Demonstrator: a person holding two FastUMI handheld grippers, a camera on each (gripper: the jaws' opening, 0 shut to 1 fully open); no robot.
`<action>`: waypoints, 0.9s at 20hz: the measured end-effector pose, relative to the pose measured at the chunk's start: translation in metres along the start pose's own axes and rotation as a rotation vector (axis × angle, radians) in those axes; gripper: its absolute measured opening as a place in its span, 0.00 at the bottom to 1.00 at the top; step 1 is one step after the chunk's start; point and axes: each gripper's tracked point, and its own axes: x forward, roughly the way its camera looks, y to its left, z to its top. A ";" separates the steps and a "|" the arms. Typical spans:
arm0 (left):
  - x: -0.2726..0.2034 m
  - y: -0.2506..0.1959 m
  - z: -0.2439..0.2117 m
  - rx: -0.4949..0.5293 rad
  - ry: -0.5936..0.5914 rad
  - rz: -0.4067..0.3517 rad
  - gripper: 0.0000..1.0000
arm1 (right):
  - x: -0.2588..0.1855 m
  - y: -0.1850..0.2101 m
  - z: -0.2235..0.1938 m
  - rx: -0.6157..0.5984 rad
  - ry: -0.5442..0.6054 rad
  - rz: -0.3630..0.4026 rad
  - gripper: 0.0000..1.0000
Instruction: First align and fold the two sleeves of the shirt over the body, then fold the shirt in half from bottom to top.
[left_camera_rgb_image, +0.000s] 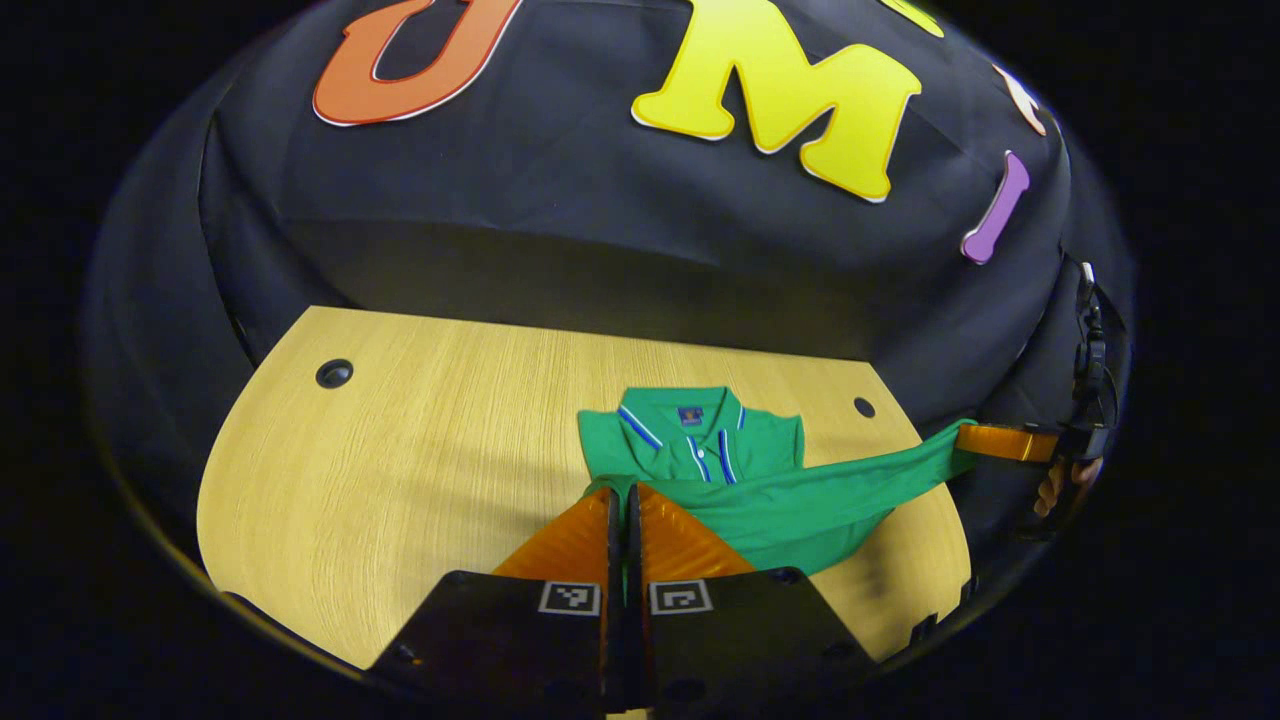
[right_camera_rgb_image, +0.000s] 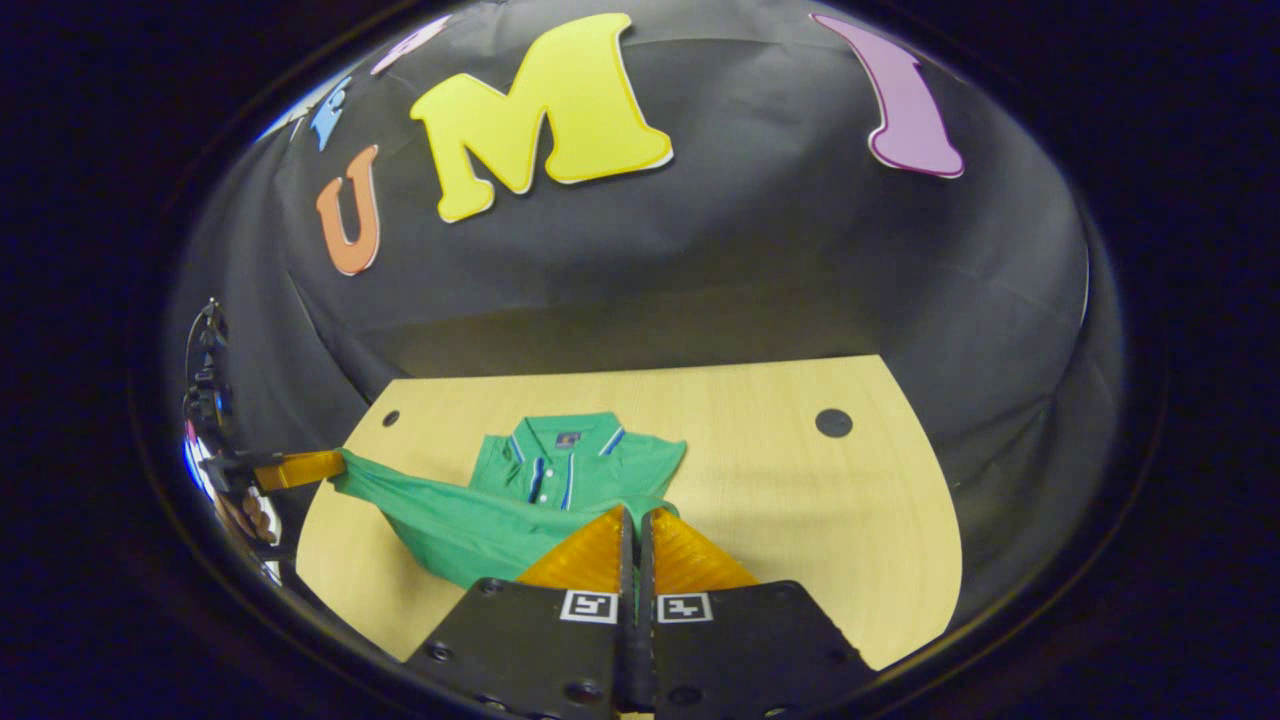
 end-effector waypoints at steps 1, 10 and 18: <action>0.014 0.001 0.011 -0.005 -0.027 0.009 0.05 | 0.013 -0.001 0.009 -0.002 -0.008 -0.006 0.00; 0.117 0.021 0.033 0.054 -0.157 0.070 0.07 | 0.124 0.006 0.040 -0.075 -0.067 0.003 0.00; 0.173 0.042 -0.015 0.024 -0.044 0.132 0.13 | 0.190 -0.009 -0.002 -0.080 0.009 -0.038 0.04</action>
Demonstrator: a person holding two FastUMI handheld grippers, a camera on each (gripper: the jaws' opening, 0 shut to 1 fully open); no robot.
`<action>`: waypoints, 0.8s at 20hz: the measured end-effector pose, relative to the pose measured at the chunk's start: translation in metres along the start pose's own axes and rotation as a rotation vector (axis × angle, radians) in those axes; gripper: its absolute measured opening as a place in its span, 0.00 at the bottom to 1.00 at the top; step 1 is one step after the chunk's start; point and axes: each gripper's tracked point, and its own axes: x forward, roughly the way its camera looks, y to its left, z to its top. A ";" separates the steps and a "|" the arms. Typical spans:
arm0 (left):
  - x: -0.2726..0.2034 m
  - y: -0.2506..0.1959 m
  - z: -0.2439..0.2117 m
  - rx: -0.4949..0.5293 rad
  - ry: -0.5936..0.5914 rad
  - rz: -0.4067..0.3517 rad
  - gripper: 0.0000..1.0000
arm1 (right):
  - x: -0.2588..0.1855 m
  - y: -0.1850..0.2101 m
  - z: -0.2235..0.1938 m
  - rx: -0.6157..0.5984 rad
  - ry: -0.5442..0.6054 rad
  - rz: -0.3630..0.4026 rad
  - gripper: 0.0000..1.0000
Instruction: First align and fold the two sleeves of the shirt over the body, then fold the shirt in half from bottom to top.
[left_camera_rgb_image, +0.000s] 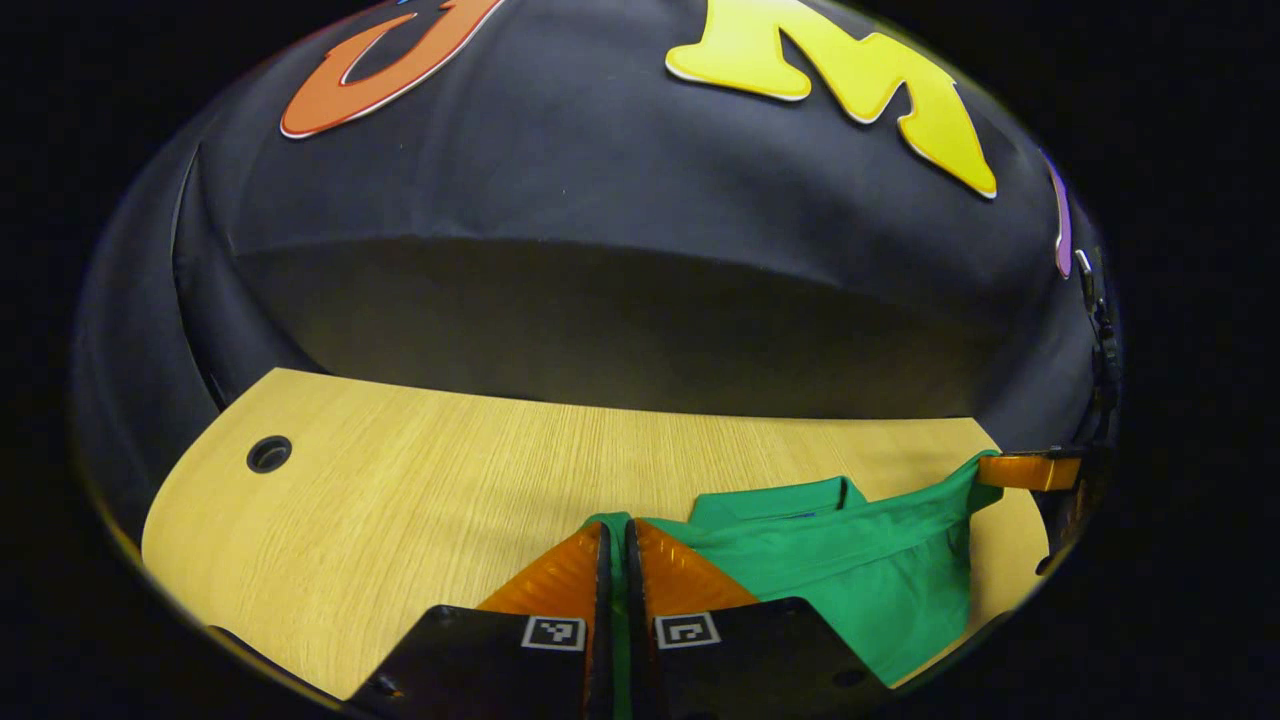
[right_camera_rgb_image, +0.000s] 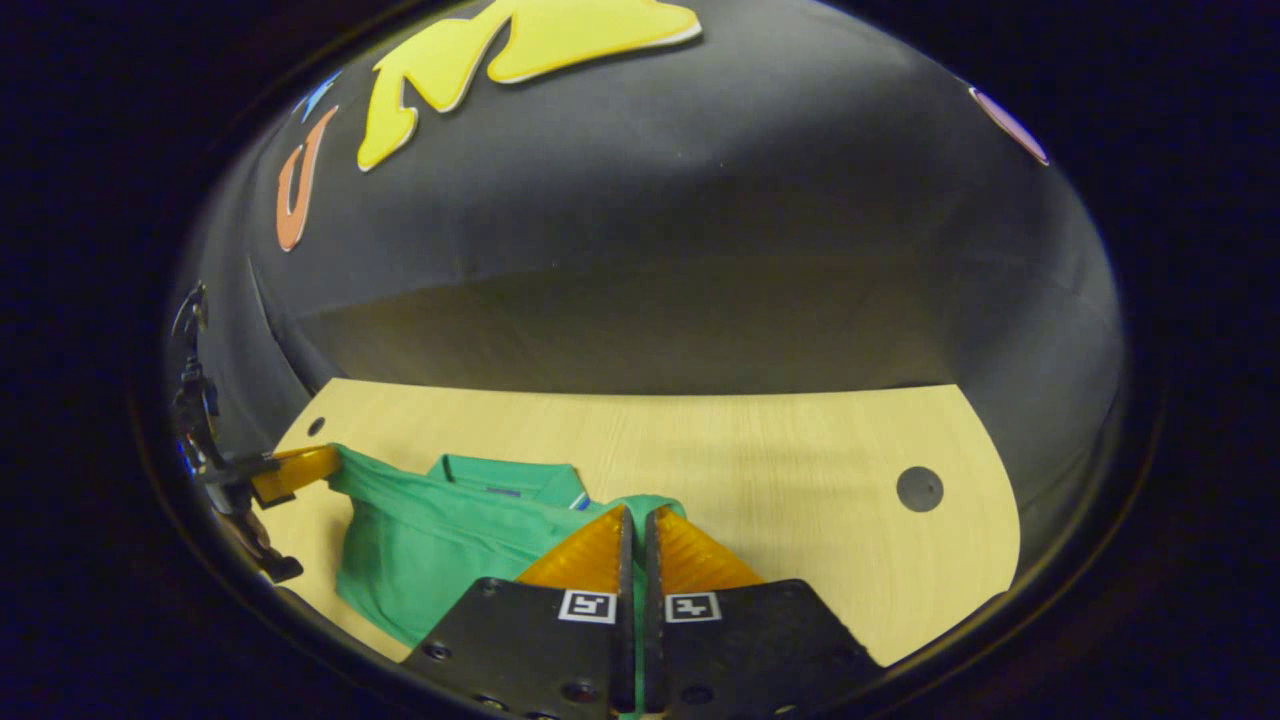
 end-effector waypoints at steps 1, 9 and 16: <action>0.002 -0.001 -0.008 0.000 0.026 -0.003 0.26 | 0.003 -0.002 -0.009 -0.003 0.019 -0.007 0.22; -0.042 0.020 0.013 -0.033 -0.029 0.086 1.00 | -0.055 0.004 -0.018 0.012 -0.030 -0.047 0.93; -0.157 0.002 0.101 0.000 -0.274 0.085 1.00 | -0.168 0.054 0.027 -0.026 -0.223 -0.037 0.96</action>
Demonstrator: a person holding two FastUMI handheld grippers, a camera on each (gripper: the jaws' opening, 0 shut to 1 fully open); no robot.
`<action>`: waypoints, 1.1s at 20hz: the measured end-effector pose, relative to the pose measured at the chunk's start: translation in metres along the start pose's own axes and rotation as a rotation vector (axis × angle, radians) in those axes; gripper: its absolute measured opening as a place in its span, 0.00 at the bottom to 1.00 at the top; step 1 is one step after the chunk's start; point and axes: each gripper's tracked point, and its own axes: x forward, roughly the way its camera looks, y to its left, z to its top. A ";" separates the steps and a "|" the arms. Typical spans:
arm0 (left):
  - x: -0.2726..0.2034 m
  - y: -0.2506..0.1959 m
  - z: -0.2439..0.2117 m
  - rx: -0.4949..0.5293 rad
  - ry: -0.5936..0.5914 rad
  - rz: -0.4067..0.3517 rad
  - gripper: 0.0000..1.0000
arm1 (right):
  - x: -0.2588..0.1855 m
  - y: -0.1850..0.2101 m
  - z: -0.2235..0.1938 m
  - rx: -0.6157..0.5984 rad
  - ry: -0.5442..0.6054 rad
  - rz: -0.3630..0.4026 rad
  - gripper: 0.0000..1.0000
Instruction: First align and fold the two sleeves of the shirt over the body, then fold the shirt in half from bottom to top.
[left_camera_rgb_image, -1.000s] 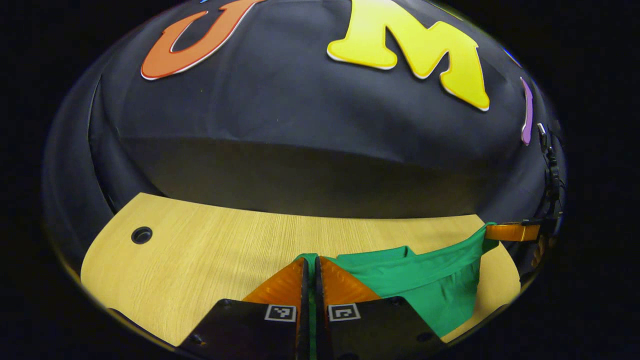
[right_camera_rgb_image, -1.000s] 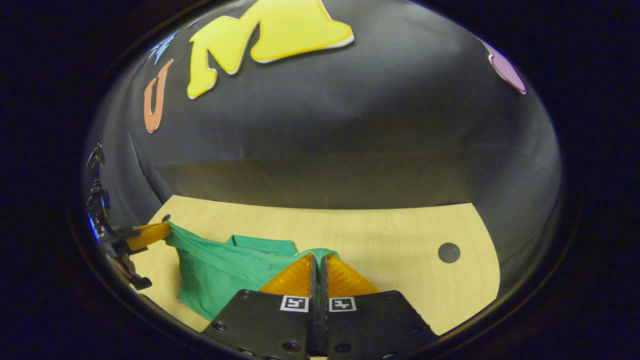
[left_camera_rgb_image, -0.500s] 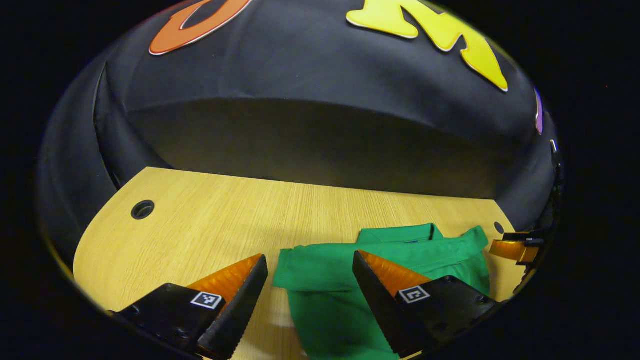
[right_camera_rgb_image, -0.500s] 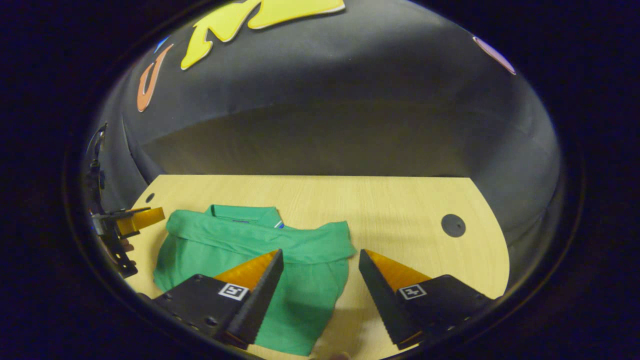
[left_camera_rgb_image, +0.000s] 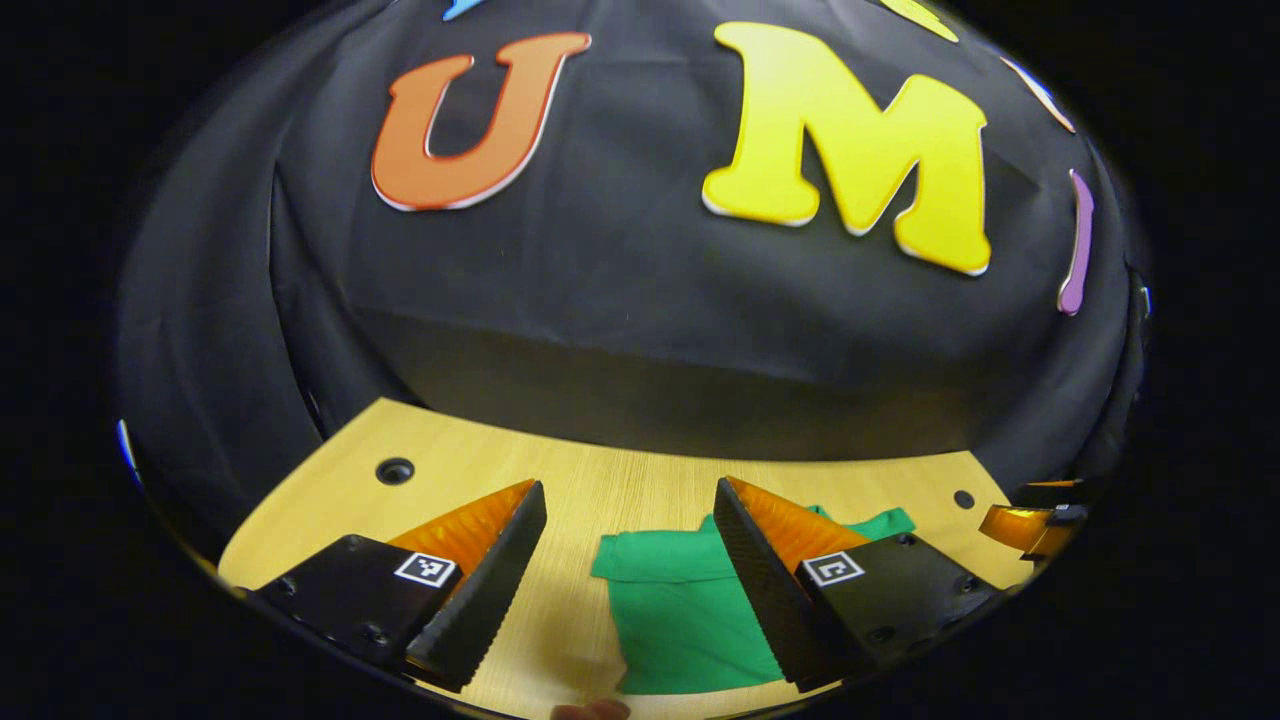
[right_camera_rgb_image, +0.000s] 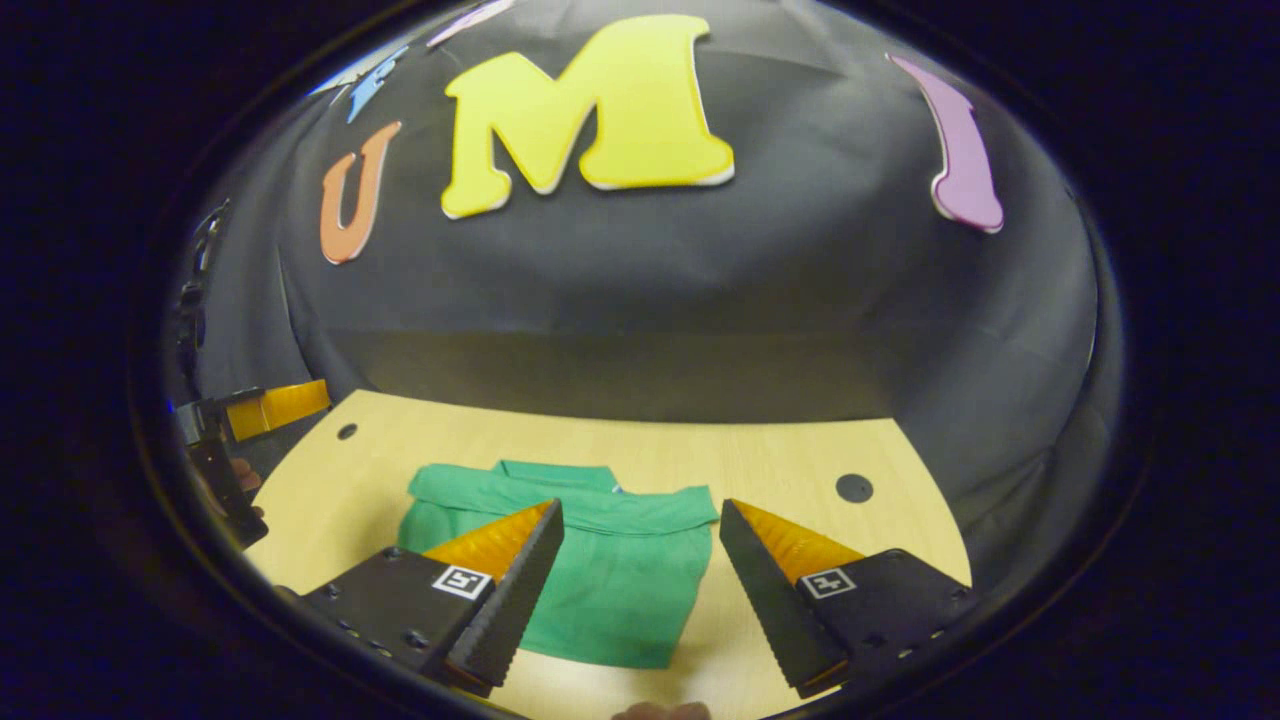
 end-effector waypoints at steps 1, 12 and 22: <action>-0.018 -0.002 0.013 0.002 -0.025 0.003 1.00 | -0.020 0.006 0.012 0.003 -0.038 -0.001 0.96; -0.214 -0.039 0.070 0.062 -0.174 -0.061 1.00 | -0.221 0.043 0.040 0.008 -0.246 -0.046 0.92; -0.285 -0.053 0.058 0.082 -0.248 -0.048 1.00 | -0.293 0.056 0.014 0.020 -0.319 -0.068 0.96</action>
